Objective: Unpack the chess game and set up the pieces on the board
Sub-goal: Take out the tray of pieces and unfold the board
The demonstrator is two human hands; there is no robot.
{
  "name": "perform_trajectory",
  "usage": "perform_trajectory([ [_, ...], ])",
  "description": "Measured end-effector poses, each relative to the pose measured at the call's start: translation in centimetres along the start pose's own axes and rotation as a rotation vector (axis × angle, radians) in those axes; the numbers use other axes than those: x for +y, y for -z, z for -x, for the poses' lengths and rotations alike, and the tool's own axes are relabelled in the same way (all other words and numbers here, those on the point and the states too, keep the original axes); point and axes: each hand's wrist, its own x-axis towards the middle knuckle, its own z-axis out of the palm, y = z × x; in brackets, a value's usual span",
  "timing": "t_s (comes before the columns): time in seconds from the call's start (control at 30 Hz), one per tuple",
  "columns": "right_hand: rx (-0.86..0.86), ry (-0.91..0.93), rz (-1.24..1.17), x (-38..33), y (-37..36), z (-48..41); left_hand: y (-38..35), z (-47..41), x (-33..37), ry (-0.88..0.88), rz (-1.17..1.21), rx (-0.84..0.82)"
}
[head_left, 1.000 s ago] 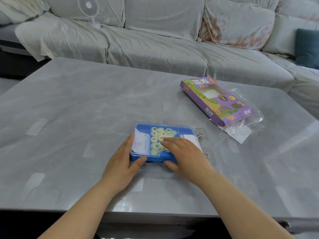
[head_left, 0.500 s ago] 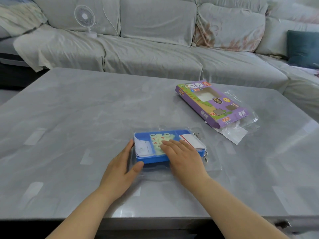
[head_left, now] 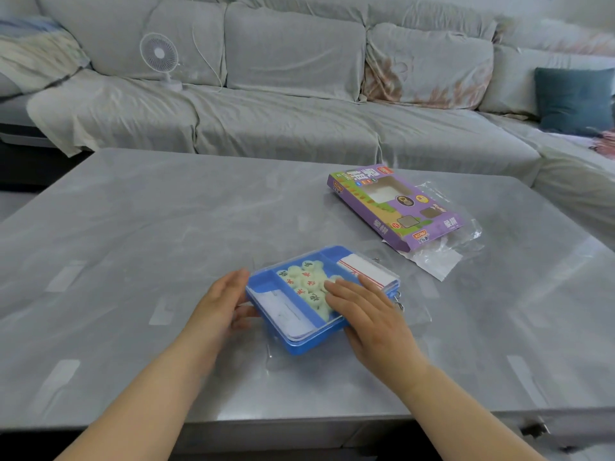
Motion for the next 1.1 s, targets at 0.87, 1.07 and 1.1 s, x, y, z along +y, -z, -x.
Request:
perform_trajectory([
  [0.87,-0.346,-0.403,0.183,2.5,1.6,5.9,4.9,1.2,-0.9,0.007,0.38,0.133],
  [1.07,-0.17,-0.518,-0.02,0.7,1.6,2.8,4.7,1.4,-1.7,-0.019,0.414,0.11],
  [1.1,-0.156,-0.59,-0.112,-0.3,1.4,1.3,4.8,1.4,-1.8,-0.032,0.414,0.101],
])
